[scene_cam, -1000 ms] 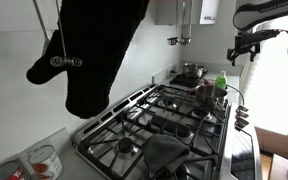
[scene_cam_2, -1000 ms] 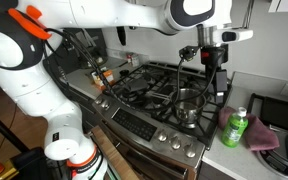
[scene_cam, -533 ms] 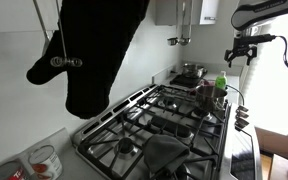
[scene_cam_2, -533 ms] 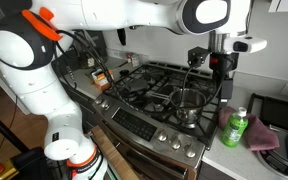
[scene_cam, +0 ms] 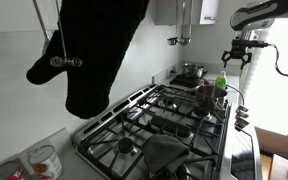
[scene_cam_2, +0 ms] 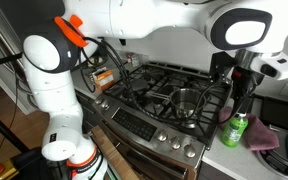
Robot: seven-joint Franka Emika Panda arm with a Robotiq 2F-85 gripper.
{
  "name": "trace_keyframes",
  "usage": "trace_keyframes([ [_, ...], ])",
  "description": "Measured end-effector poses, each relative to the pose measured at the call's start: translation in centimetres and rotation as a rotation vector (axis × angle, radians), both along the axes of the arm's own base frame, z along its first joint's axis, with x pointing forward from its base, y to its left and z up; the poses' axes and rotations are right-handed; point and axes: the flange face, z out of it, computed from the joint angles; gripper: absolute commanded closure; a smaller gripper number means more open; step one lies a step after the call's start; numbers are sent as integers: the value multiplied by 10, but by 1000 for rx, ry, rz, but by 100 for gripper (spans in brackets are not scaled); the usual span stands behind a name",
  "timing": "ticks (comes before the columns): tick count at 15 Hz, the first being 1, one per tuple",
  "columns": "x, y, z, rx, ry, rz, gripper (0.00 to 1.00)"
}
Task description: Move the pot to the right, then remove the cloth from the pot handle and pour water in the pot
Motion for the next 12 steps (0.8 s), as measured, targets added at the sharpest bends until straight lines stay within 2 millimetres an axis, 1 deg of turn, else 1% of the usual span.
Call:
trace_keyframes([
  [3,10,-16,-12,36,-15,-34,0],
  [5,17,-23,-20,60,-9,-45,0],
  [9,31,-32,-26,105,11,-52,0],
  [12,34,-41,-31,143,32,-60,0],
])
